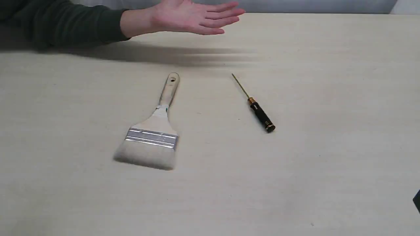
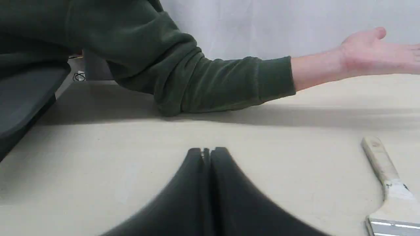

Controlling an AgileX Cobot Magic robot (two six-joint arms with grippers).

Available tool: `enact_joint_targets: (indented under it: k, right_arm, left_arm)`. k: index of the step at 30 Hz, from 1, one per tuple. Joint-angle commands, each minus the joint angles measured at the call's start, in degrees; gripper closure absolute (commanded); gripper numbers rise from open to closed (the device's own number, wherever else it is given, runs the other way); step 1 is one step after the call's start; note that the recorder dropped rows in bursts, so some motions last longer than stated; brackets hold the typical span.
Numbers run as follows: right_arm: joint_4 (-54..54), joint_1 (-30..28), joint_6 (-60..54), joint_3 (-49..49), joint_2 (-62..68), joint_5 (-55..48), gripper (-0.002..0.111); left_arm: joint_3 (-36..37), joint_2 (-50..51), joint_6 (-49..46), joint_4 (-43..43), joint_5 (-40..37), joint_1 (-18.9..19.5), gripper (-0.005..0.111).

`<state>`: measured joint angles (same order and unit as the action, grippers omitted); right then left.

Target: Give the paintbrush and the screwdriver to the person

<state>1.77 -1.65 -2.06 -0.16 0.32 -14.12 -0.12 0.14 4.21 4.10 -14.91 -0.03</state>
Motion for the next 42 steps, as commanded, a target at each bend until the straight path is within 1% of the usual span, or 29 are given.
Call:
enact_joint_targets:
  k: [1, 5, 10, 13, 16, 20, 22, 28, 35, 38, 42]
  right_arm:
    - [0.0, -0.3, -0.1, 0.2, -0.3, 4.7, 0.104]
    - [0.0, -0.3, -0.1, 0.2, -0.3, 9.4, 0.104]
    - [0.0, -0.3, 0.0, 0.2, -0.3, 11.1, 0.104]
    - [-0.5, -0.3, 3.9, 0.2, -0.3, 12.7, 0.104]
    - [-7.1, -0.3, 7.9, 0.2, -0.3, 16.0, 0.104]
    - [-18.6, -0.3, 8.9, 0.2, -0.3, 19.8, 0.104]
    - [-20.8, -0.3, 8.9, 0.2, -0.3, 20.5, 0.104]
    - [-20.3, -0.3, 8.9, 0.2, -0.3, 22.9, 0.104]
    - [-20.1, -0.3, 8.5, 0.2, -0.3, 22.7, 0.104]
    - [-13.7, -0.2, 8.8, 0.2, -0.3, 21.7, 0.104]
    - [-12.8, -0.2, 9.4, 0.1, 0.8, 21.5, 0.104]
  left_arm:
    - [0.1, -0.1, 0.1, -0.3, 0.5, -0.4, 0.107]
    - [0.1, -0.1, 0.1, -0.3, 0.5, -0.4, 0.107]
    - [0.1, -0.1, 0.1, -0.1, 0.6, -0.4, 0.107]
    - [0.1, -0.1, 0.1, -0.1, 0.6, -0.4, 0.107]
    - [0.1, -0.1, 0.1, -0.1, 0.6, -0.4, 0.107]
    - [0.1, -0.1, 0.1, -0.1, 0.6, -0.4, 0.107]
    - [0.1, -0.1, 0.1, -0.1, 0.6, -0.4, 0.107]
    - [0.1, -0.1, 0.1, -0.1, 0.6, -0.4, 0.107]
    - [0.1, -0.1, 0.1, -0.1, 0.6, -0.4, 0.107]
    - [0.1, -0.1, 0.1, -0.2, 0.5, -0.4, 0.107]
    - [0.1, -0.1, 0.1, -0.2, 0.6, -0.4, 0.107]
